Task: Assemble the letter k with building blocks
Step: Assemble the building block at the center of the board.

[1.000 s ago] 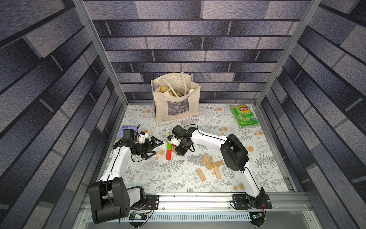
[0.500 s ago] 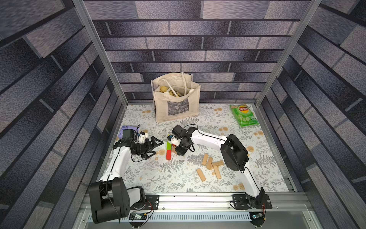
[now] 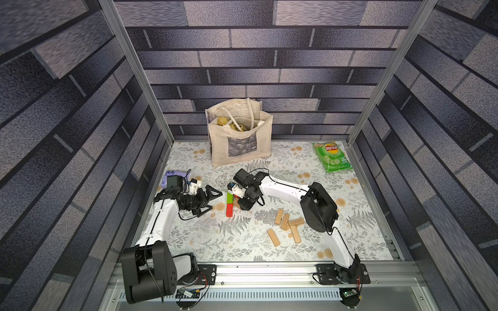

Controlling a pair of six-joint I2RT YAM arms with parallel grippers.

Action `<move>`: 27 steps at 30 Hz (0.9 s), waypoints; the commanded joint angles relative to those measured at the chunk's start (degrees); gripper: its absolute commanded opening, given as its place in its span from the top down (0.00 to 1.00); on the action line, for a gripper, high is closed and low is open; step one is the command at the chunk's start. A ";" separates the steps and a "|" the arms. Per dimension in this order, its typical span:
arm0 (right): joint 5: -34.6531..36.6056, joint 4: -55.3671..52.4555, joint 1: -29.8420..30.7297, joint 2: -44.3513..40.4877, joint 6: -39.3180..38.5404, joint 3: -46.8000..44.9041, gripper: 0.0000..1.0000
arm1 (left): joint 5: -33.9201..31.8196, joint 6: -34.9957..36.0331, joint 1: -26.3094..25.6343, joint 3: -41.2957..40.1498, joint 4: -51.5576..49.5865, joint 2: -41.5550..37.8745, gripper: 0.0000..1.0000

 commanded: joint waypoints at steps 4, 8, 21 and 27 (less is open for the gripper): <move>-0.41 0.27 -0.48 -0.10 0.54 1.20 0.58 | 1.15 -0.04 -0.24 -0.75 0.31 -0.13 0.00; -0.26 0.50 -0.49 -0.03 0.55 1.29 0.63 | 1.15 -0.04 -0.24 -0.78 0.30 -0.13 0.00; -0.06 0.31 -0.43 0.39 0.56 2.00 0.68 | 1.19 -0.04 -0.29 -0.76 0.34 -0.04 0.00; -0.20 0.05 -0.45 0.87 0.63 2.70 0.68 | 1.28 -0.04 -0.34 -0.79 0.39 0.05 0.00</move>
